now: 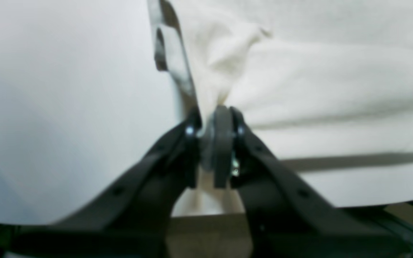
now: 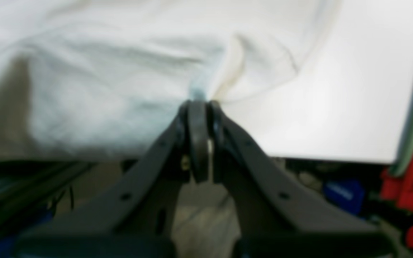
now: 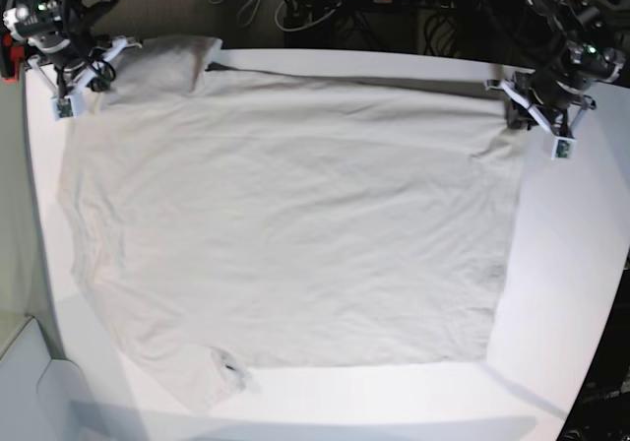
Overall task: Layout the t-shirt on the table in an organized manner, then fold the t-shirt properly
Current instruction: 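Lift the collar edge with both grippers and fold it over the body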
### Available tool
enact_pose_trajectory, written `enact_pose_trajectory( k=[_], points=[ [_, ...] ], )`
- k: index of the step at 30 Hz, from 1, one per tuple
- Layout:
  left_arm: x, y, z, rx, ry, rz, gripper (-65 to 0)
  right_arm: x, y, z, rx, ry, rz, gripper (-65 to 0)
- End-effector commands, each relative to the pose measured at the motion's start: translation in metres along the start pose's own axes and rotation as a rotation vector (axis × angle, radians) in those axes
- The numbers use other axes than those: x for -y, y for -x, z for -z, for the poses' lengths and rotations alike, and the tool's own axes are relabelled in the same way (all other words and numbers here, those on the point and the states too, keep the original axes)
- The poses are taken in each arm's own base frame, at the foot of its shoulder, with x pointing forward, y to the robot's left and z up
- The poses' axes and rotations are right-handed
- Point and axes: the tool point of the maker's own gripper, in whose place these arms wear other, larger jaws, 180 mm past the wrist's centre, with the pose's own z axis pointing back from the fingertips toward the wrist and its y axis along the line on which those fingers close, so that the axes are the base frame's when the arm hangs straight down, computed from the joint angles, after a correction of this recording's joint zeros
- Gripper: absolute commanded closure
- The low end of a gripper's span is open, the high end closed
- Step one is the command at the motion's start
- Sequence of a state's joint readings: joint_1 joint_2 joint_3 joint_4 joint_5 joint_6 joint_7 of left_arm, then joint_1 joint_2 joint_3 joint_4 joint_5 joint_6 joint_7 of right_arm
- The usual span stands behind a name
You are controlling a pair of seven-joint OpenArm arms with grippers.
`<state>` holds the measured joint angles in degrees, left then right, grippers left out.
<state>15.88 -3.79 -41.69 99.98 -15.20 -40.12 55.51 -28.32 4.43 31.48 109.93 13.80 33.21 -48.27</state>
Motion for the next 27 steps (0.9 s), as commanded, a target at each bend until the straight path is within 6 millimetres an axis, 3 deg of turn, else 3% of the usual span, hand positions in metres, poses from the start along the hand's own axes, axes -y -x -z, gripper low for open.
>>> enact_pose_trajectory(
  k=[1, 8, 18, 23, 27],
  points=[
    [-0.004, -0.011, -0.006, 0.027, -0.016, 0.018, -6.3, 0.002, -0.011, -0.006, 0.037, 0.008, -0.025, 0.0],
    [-0.004, -0.016, -0.009, 0.019, -0.025, 0.033, -6.3, 0.011, -0.037, -0.009, 0.096, 0.034, -0.061, 0.0],
    [0.004, -0.061, -0.002, 0.141, 0.025, 0.012, -6.3, 0.032, -0.08, -0.005, 0.122, 0.081, -0.103, 0.0],
    [0.0, -0.07, 0.011, 0.115, 0.04, -0.019, -6.3, 0.035, -0.099, -0.005, 0.165, 0.09, -0.108, 0.0],
    [-0.001, -0.078, 0.024, 0.112, 0.062, -0.044, -6.3, 0.025, -0.111, -0.001, 0.181, 0.062, -0.151, 0.0]
  ],
)
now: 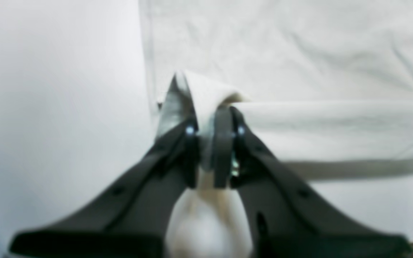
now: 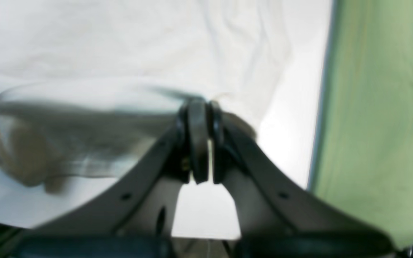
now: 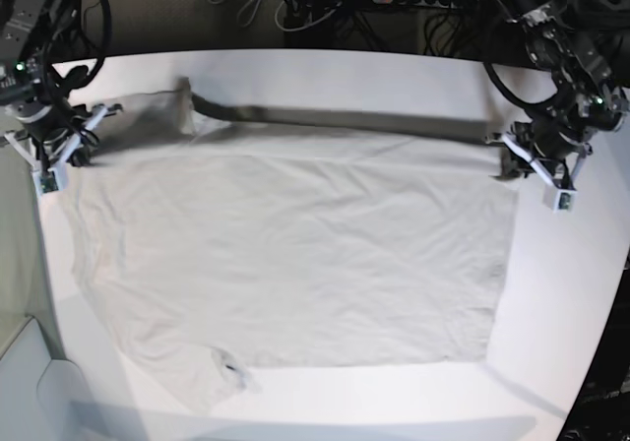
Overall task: Layout the t-shirt on the table in an organized manner, then fold the t-shirt properly
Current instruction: 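Lift the collar edge with both grippers and fold it over the body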
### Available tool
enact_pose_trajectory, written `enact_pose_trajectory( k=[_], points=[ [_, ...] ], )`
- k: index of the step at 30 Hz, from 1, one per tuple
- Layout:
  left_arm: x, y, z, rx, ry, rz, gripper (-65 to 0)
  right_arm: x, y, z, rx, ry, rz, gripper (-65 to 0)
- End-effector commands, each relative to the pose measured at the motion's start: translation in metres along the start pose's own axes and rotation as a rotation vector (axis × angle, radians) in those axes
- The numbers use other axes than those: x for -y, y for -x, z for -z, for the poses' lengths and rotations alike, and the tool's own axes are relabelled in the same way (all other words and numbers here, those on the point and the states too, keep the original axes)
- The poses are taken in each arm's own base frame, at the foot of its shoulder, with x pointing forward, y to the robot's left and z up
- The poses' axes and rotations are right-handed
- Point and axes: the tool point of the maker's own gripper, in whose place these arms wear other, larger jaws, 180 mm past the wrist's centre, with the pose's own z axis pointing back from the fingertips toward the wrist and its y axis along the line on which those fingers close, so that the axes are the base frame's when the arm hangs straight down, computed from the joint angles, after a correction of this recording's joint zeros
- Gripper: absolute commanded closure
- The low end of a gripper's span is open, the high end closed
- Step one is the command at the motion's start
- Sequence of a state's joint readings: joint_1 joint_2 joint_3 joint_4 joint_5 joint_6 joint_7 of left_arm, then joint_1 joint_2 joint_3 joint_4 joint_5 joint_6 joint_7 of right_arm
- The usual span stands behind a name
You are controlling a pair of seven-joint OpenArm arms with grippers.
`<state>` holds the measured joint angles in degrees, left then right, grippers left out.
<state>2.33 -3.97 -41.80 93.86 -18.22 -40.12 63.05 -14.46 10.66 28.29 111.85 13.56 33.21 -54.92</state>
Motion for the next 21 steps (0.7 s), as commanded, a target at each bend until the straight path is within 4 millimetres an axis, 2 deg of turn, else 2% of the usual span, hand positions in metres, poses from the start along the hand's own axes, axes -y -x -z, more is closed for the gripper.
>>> enact_pose_trajectory(
  k=[1, 4, 7, 11, 15, 21],
  points=[
    [-0.003, -0.02, -0.003, 0.055, -0.004, 0.011, -6.3, 0.003, -0.012, -0.003, 0.038, 0.003, -0.023, 0.0],
    [-0.003, -0.028, -0.001, 0.072, -0.001, 0.011, -6.3, -0.005, -0.025, 0.001, 0.069, -0.018, -0.037, 0.0],
    [-0.003, -0.029, -0.001, 0.074, -0.002, 0.01, -6.3, -0.004, -0.03, 0.007, 0.076, -0.022, -0.027, 0.0],
    [-0.004, -0.037, 0.0, 0.09, -0.001, 0.011, -6.3, 0.002, -0.039, 0.018, 0.086, -0.024, -0.004, 0.0],
    [-0.004, -0.037, 0.001, 0.091, 0.004, 0.006, -6.3, 0.011, -0.044, 0.023, 0.087, -0.016, -0.003, 0.0],
    [-0.003, -0.048, 0.001, 0.115, 0.006, 0.007, -6.3, 0.023, -0.058, 0.028, 0.105, -0.003, -0.001, 0.0]
  ],
)
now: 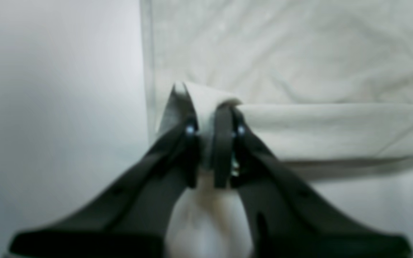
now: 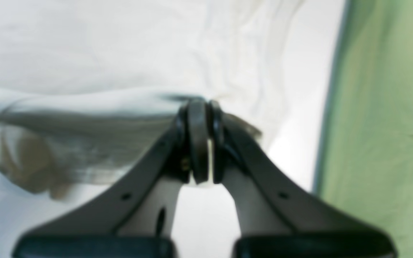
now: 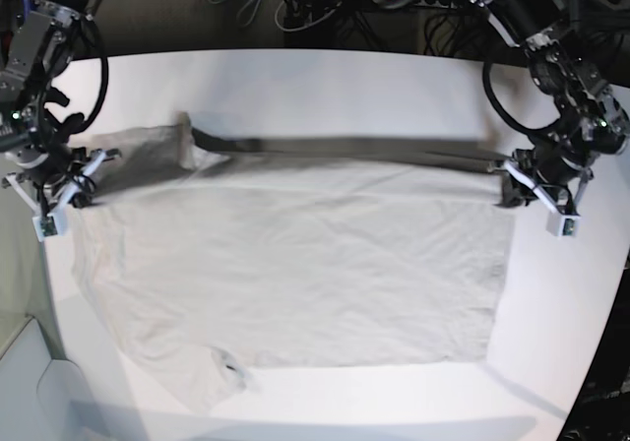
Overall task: Layout the t-shirt on the table in an organized manner, then fold the t-shirt properly
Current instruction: 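Lift the collar edge with both grippers and fold it over the body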
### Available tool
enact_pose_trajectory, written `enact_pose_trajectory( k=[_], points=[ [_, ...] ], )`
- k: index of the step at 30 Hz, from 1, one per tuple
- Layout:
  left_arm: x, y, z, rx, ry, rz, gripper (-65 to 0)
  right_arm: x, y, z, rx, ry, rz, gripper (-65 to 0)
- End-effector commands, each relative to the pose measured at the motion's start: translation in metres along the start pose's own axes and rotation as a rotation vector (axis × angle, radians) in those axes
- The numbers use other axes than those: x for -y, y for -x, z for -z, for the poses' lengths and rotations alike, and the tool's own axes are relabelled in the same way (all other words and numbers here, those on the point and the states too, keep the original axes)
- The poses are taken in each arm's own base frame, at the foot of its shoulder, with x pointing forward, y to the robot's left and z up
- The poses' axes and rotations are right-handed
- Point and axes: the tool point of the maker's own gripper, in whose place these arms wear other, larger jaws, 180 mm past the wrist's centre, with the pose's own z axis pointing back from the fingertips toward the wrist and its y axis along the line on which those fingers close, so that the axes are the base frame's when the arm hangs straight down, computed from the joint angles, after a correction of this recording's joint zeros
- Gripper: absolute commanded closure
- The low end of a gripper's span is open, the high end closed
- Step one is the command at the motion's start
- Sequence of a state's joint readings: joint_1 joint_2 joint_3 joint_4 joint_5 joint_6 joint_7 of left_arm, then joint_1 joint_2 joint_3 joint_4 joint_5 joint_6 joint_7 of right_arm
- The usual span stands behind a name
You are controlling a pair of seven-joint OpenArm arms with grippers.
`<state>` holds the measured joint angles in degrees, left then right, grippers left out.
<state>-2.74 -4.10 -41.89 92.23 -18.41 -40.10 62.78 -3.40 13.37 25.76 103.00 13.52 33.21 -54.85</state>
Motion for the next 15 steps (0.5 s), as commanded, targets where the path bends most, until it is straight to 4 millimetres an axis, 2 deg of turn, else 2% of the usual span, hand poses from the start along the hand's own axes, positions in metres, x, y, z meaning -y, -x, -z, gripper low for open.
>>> enact_pose_trajectory(
  k=[1, 7, 9, 15],
  points=[
    [-0.003, -0.013, -0.004, 0.042, -0.005, 0.01, -6.3, 0.007, -0.016, -0.002, 0.047, 0.012, -0.014, 0.0],
    [-0.002, -0.023, -0.003, 0.062, -0.005, 0.013, -6.3, 0.01, -0.021, 0.001, 0.056, 0.012, -0.008, 0.0],
    [-0.002, -0.023, -0.003, 0.066, -0.005, 0.012, -6.3, 0.005, -0.021, 0.004, 0.051, -0.003, -0.015, 0.0],
    [-0.002, -0.014, 0.012, 0.034, 0.028, -0.035, -6.3, -0.005, -0.026, 0.013, 0.05, -0.035, -0.023, 0.0]
  ],
)
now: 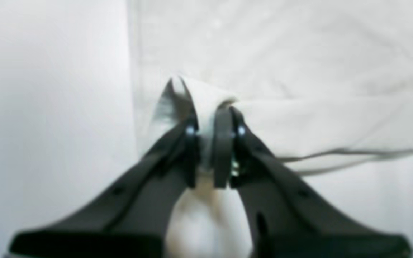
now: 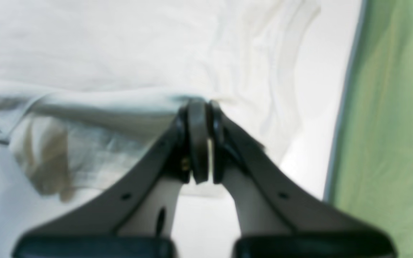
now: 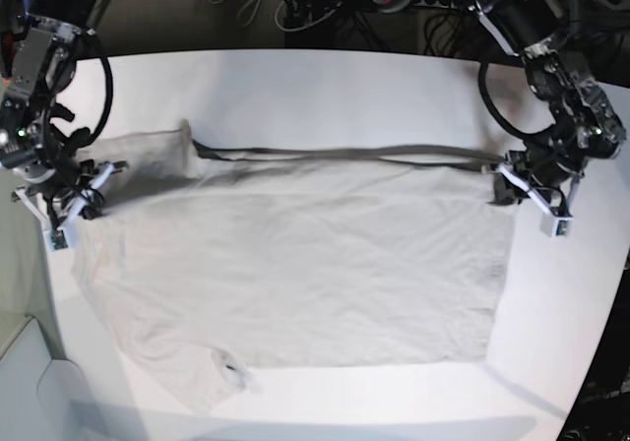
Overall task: Layout the t-shirt on the table in an organized manner, then fold the t-shirt properly
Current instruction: 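Lift the collar edge with both grippers and fold it over the body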
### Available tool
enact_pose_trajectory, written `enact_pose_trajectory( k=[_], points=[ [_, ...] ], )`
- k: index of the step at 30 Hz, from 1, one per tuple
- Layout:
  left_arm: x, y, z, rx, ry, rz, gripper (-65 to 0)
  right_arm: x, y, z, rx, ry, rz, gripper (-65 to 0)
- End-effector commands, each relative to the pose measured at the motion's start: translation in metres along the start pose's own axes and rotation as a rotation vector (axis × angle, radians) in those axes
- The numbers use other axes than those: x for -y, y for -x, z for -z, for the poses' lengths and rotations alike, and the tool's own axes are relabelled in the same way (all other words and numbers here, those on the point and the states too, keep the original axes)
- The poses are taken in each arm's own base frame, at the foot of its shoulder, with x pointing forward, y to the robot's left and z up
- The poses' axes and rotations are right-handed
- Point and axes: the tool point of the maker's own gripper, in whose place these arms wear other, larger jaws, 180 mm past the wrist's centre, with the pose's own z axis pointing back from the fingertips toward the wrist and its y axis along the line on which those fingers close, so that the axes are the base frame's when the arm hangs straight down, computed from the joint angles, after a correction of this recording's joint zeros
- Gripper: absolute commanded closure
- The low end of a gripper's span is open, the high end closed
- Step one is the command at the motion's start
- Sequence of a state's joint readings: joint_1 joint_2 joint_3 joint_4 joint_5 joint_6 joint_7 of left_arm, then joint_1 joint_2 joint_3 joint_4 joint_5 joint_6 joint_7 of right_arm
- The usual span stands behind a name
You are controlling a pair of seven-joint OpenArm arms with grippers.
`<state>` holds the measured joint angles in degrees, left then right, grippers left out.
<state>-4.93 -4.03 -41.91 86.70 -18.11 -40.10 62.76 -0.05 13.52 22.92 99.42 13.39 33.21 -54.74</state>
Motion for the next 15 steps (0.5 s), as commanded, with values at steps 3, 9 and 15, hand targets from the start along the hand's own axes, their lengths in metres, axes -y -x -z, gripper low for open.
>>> enact_pose_trajectory(
  k=[3, 9, 15],
  points=[
    [-0.002, -0.026, -0.004, 0.074, -0.001, 0.012, -6.3, 0.004, -0.017, 0.002, 0.045, -0.003, -0.018, 0.0],
    [-0.002, -0.04, -0.005, 0.101, -0.004, 0.022, -6.3, 0.0, -0.031, 0.005, 0.067, -0.016, -0.033, 0.0],
    [-0.009, -0.044, -0.008, 0.105, -0.013, 0.03, -6.3, -0.006, -0.044, 0.008, 0.088, -0.03, -0.054, 0.0]
  ],
)
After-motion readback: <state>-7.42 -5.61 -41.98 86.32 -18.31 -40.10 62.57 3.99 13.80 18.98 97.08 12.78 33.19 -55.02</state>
